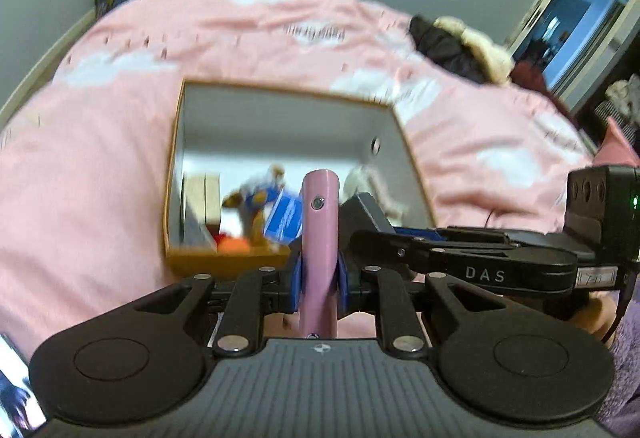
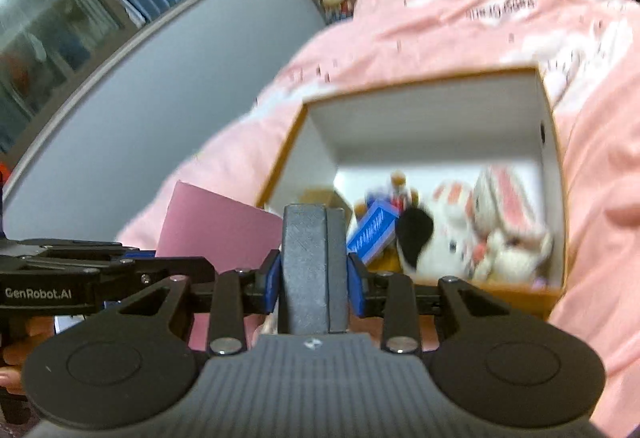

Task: Organize objects
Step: 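Lift the pink stick and dark gray box and carry them over the box, then lower the pink stick and dark gray box into the box beside the gold box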

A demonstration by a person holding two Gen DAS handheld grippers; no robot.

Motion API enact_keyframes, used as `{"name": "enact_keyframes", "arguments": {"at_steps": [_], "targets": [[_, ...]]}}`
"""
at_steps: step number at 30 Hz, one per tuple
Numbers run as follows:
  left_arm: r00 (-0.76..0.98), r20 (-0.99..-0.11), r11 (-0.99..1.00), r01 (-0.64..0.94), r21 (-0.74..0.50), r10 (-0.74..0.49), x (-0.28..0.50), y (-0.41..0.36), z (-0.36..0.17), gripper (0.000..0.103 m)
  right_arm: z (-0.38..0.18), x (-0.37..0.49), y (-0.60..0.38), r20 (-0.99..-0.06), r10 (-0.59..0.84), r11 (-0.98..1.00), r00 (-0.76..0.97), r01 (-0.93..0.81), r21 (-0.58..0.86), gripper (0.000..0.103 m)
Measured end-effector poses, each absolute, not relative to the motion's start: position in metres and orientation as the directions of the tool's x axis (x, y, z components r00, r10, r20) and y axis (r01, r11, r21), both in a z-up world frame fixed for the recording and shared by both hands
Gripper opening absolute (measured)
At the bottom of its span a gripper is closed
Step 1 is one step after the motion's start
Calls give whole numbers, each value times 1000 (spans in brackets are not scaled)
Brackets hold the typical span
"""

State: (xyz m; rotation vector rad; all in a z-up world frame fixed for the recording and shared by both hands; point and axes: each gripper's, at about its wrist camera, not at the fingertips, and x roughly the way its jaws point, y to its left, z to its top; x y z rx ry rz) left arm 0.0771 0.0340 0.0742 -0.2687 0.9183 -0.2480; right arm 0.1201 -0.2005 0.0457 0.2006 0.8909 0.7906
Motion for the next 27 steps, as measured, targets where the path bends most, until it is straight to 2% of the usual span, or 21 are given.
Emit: {"name": "enact_keyframes", "arguments": {"at_steps": [9,13,19,27], "targets": [[690,-674,949,64,-308,-266,135,58,97,20,74,161,-186,-560,691,717,457,-532,451,36],[692,-666,944,67,-324,-278,165,63,84,20,66,188,-173,-561,681,729,471,-515,452,36],[667,-711,961,23,-277,-221,209,66,47,20,49,225,-163,-592,661,748,462,-473,465,36],[664,-728,980,36,-196,-170,236,68,10,20,27,247,-156,-613,637,765,468,-481,429,36]]}}
